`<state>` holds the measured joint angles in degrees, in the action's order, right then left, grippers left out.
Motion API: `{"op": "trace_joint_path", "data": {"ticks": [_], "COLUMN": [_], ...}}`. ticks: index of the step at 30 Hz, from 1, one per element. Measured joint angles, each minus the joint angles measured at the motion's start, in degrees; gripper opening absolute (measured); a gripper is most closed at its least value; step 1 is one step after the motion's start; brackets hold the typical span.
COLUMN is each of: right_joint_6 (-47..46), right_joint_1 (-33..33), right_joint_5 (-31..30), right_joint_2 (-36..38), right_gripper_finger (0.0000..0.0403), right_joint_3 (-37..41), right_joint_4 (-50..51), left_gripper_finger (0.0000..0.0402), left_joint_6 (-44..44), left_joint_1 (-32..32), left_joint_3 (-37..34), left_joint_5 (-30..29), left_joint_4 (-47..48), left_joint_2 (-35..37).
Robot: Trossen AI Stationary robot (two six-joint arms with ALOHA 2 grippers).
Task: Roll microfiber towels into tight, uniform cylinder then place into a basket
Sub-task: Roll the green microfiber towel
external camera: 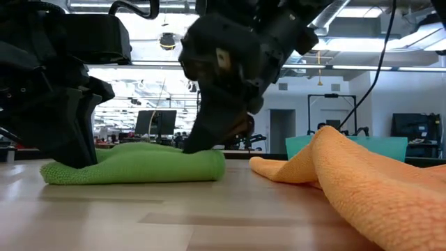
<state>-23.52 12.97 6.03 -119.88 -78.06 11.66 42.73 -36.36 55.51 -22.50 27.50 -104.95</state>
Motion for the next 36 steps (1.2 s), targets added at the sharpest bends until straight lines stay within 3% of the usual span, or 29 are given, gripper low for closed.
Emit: {"op": "trace_joint_path", "data": {"ticks": [6,15,24,31,36], "right_joint_6": [-3.30,-3.20,-3.88,-3.90,-3.90], "right_joint_1": [-0.74,-0.74,-0.68,-0.64,-0.63], "right_joint_5": [0.42,1.22,1.29,1.35,1.38], "right_joint_2": [-3.40,-2.42,-2.31,-2.31,-2.35], "right_gripper_finger": [0.0009,0.0011,0.0012,0.0013,0.0013], "right_joint_3": [-0.46,-0.20,0.01,0.07,0.13], "right_joint_4": [1.74,1.77,1.95,0.99,-0.04], "left_gripper_finger": [0.0032,0.0032,0.0031,0.0031,0.0031], "left_joint_6": [1.09,7.86,8.21,2.94,1.87], "left_joint_1": [-0.38,-1.50,-3.47,-5.71,-7.40], "left_joint_3": [-0.02,-0.17,0.58,3.11,3.23], "left_joint_5": [-0.77,-1.22,2.68,-5.87,-18.94], "left_joint_4": [-0.01,4.70,8.00,6.08,4.45], "left_joint_2": [0.12,3.07,4.26,9.69,11.02]}}
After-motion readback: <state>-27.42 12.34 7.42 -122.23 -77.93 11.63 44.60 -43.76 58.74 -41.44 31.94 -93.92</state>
